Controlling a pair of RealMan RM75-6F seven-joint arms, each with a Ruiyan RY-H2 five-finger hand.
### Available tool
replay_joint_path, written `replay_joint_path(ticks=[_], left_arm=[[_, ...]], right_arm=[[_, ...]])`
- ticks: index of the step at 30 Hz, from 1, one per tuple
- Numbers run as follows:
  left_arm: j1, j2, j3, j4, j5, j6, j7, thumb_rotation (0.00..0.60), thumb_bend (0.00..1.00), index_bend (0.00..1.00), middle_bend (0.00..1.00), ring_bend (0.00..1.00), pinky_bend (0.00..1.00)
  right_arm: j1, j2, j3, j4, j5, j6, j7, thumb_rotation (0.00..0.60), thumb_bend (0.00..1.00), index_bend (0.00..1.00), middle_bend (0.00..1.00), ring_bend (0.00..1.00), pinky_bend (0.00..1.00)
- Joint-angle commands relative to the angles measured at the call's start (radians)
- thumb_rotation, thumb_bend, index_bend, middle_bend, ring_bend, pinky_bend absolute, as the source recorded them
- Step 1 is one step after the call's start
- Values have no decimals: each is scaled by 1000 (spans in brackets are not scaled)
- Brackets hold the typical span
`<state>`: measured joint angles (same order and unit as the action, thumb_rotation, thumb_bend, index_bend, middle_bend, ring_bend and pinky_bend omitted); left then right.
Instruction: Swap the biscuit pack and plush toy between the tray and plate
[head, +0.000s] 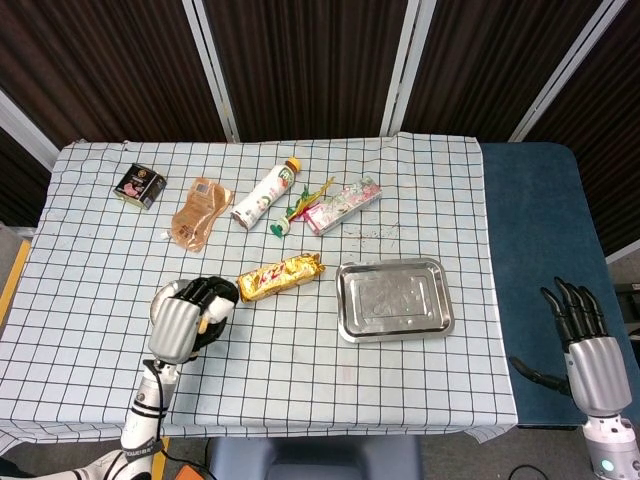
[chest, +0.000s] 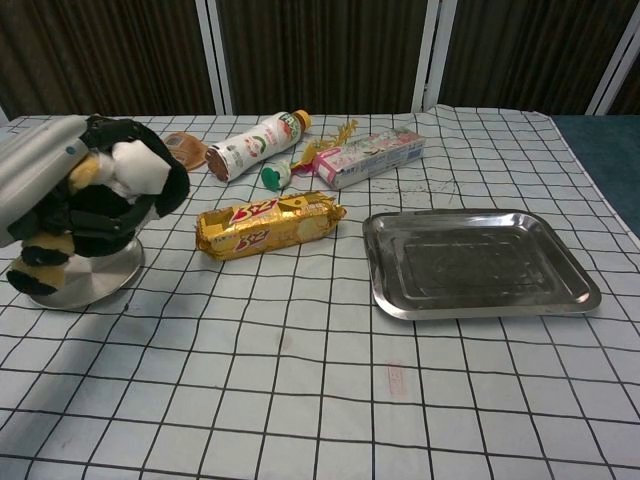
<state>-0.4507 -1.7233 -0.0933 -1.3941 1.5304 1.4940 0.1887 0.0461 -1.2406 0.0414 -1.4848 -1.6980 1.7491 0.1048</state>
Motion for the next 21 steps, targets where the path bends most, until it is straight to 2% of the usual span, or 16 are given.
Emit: replay_joint_path(ticks=[1, 6, 11, 13, 15, 17, 18, 19, 20, 21], left_arm=[[-26, -48, -7, -67, -24, -66, 85, 600, 862, 474, 607, 705, 905], [-58, -105, -9, -124, -60, -145, 236, 600, 857, 455, 593, 705, 921], [-74, -165, -32, -130, -98, -176, 315, 600, 849, 447, 582, 700, 922], [-74, -180, -39, -137, -118, -184, 332, 600, 826, 427, 554, 686, 922], [-70, -187, -39, -152, -144, -194, 356, 600, 759, 357, 495, 649, 922], [-62, -190, -34, -174, -170, -205, 351, 600, 661, 228, 373, 543, 903], [-57, -188, -29, -189, -186, -216, 345, 600, 614, 137, 271, 440, 856], [-56, -183, -24, -197, -192, -224, 345, 600, 573, 52, 140, 299, 761], [-58, -179, -19, -199, -191, -230, 348, 600, 539, 10, 56, 190, 666], [-60, -173, -15, -198, -189, -235, 354, 600, 515, 0, 15, 117, 592]], right_arm=[[-4, 1, -2, 3, -6, 6, 2, 600, 48, 0, 0, 0, 0], [-10, 10, -2, -1, -13, 17, 17, 600, 49, 0, 0, 0, 0], [-14, 17, -5, 0, -23, 22, 33, 600, 49, 0, 0, 0, 0], [-14, 20, -5, -1, -25, 22, 38, 600, 49, 0, 0, 0, 0], [-14, 22, -4, 0, -26, 23, 44, 600, 49, 0, 0, 0, 0], [-14, 23, -2, 1, -26, 24, 48, 600, 49, 0, 0, 0, 0], [-14, 23, -1, 1, -26, 24, 50, 600, 48, 0, 0, 0, 0], [-15, 23, -1, 2, -26, 25, 51, 600, 48, 0, 0, 0, 0], [-15, 23, -1, 2, -26, 24, 52, 600, 48, 0, 0, 0, 0], [-15, 23, -1, 2, -27, 23, 52, 600, 48, 0, 0, 0, 0]])
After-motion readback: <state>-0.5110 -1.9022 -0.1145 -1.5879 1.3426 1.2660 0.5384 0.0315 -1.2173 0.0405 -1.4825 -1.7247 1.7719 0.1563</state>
